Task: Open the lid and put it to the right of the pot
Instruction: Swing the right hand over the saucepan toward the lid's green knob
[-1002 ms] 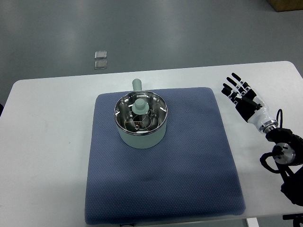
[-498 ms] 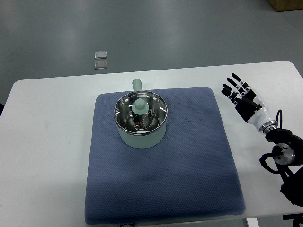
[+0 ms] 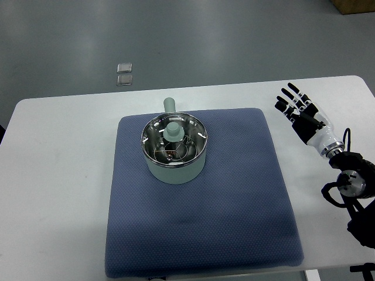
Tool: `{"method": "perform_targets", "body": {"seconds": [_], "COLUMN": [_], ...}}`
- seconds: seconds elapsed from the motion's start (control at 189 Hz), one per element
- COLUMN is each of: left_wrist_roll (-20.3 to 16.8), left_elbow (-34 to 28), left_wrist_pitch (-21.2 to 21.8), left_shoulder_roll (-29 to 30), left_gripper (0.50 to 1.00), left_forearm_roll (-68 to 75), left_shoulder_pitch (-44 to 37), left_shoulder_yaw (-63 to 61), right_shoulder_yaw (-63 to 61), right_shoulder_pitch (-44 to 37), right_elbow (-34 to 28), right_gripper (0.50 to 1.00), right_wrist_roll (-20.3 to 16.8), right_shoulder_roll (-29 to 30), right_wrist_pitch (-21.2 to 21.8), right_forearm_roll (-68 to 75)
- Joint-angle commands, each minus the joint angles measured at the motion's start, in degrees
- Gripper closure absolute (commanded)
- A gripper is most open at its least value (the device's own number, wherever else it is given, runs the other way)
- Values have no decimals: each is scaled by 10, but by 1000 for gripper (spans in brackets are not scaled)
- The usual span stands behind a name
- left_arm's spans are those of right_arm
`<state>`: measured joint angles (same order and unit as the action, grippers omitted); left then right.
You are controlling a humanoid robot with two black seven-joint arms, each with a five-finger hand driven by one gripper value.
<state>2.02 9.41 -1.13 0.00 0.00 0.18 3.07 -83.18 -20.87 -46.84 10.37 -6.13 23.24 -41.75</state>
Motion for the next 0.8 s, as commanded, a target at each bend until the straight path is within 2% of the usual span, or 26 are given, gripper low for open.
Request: {"method": "perform_targets", "body": {"seconds": [0.0,0.371,0.504,0.509,0.546,0.626,0.631,0.705,0.753,0.758,0.795], "left_wrist_roll": [0,0,0,0,0,0,0,0,0,0,0], "left_elbow": [0,0,0,0,0,0,0,0,0,0,0], "left_wrist_pitch": [0,0,0,0,0,0,0,0,0,0,0], "left_shoulder_roll": [0,0,0,0,0,0,0,0,0,0,0], "left_gripper": [500,500,500,500,500,500,500,500,500,500,500], "left_forearm_roll": [0,0,0,0,0,0,0,0,0,0,0], "left_shoulder_pitch": [0,0,0,0,0,0,0,0,0,0,0], "left_shoulder_yaw": [0,0,0,0,0,0,0,0,0,-1,0], "right_shoulder_yaw": [1,34,79,102,128,147,178,223,223,264,301], "right_shoulder_pitch": [-4,-15,-17,-21,-31,-38,-55,-90,-90,-120,-144], "right_elbow": [0,-3,-4,-5,-8,-11,-14,-18,-18,-22,-26], "right_gripper": [572,572,574,576,576,576,579,581,581,581,581], "right_wrist_roll": [-1,0,15,31,44,49,58,69,69,75,80], "right_shoulder_roll": [-2,-21,-49,-64,-83,-96,-120,-158,-158,-185,-203], "right_wrist_pitch": [1,0,0,0,0,0,0,-1,-1,0,1], "right_forearm_roll": [0,1,3,6,8,8,9,9,9,9,9]}}
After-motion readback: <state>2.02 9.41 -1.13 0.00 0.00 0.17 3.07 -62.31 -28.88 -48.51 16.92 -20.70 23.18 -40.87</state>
